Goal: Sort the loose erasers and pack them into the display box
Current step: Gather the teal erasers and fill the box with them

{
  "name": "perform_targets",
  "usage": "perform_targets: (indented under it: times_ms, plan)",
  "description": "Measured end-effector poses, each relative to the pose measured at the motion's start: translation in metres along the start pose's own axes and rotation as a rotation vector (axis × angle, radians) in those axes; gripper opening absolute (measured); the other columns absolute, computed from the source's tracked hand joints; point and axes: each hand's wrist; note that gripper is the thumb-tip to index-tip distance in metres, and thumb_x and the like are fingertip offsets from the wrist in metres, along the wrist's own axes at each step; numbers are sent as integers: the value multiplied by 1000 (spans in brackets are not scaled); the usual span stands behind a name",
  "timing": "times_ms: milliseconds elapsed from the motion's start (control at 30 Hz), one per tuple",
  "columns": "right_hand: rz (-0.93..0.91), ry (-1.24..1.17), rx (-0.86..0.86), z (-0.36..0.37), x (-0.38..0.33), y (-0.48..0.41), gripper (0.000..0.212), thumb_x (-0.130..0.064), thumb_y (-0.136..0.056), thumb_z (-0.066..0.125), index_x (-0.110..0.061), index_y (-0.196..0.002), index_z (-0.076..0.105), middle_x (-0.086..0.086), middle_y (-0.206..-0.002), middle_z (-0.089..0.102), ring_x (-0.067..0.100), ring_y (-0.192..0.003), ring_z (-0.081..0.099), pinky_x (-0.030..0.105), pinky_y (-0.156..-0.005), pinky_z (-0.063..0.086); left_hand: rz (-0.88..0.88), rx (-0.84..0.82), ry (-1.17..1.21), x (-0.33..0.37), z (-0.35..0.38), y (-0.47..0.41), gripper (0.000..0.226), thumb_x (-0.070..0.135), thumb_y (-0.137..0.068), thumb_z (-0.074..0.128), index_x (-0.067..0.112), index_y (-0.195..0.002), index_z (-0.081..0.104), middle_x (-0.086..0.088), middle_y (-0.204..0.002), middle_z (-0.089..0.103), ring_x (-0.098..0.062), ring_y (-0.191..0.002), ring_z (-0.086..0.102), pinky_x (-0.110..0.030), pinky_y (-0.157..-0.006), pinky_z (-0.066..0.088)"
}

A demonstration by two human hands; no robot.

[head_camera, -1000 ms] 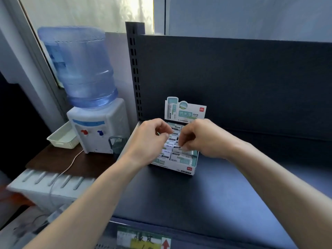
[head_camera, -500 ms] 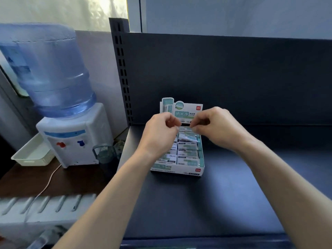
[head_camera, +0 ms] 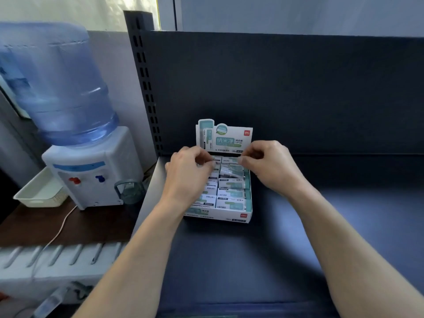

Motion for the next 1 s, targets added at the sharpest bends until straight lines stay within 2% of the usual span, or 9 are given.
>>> perform_targets:
  times_ms: [67,167,300,500,667,800,833,900,1000]
  plan:
    - [29,4,-3,0,4,0,15,-16,-85,69,-14,-72,61,-13,-63,56,0,-53,48,3,-41,36,5,-43,-2,0,4,0,16,30,-84,67,35,-71,59,8,-88,60,-27,-96,58,-51,-92,46]
    - [99,-7,-51,2,10,1,17,-22,-83,72,-10,-79,62,-11,-63,56,2,-52,46,7,-37,34,31,-70,14,-2,6,-1,14,32,-85,65,42,-76,62,19,-85,53,-26,-98,55,-52,-92,45]
    - [166,-47,-73,6,12,4,27,-29,-82,72,-5,-87,60,-7,-69,58,8,-55,50,21,-48,38,36,-109,73,-7,7,-3,26,32,-86,65,52,-69,62,23,-91,54,-25,-108,53,-52,-97,43]
    - [172,-16,-44,11,10,9,29,-35,-84,69,-9,-90,58,-4,-77,61,10,-62,52,24,-50,40,11,-117,86,-11,10,-4,28,37,-82,66,59,-65,63,22,-90,58,-25,-109,55,-52,-98,43]
    - [189,-65,-73,6,11,8,29,-29,-80,75,-10,-92,57,-8,-73,57,7,-60,52,21,-49,39,-22,-168,106,-10,10,-2,12,36,-83,63,46,-83,70,24,-90,64,-16,-104,61,-47,-99,44]
    - [221,-153,-139,1,13,4,21,-29,-81,74,-14,-90,62,3,-81,66,21,-75,63,44,-75,55,-47,-168,218,-11,7,-2,16,21,-86,65,29,-95,75,13,-80,67,-10,-78,62,-32,-84,53]
    - [223,-170,-156,-1,12,5,17,-29,-82,72,-16,-89,64,6,-83,68,23,-76,64,44,-78,55,-37,-159,234,-11,5,-2,16,16,-88,64,25,-97,74,9,-76,63,-9,-72,58,-29,-77,52]
    - [209,-174,-196,-3,11,7,14,-28,-82,72,-17,-88,67,4,-74,64,17,-68,59,38,-69,53,-18,-150,221,-11,4,-2,12,15,-86,66,23,-92,72,6,-74,61,-9,-66,54,-28,-71,49]
    - [168,-102,-201,0,8,10,12,-26,-80,74,-17,-86,68,-8,-60,49,7,-53,45,21,-50,36,-13,-131,137,-10,8,0,21,23,-78,73,41,-68,67,14,-73,64,-15,-77,58,-43,-86,51]
Point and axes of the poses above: each hand's wrist, its own y-axis away from the middle knuckle, its own z-axis out of the palm, x = y × z
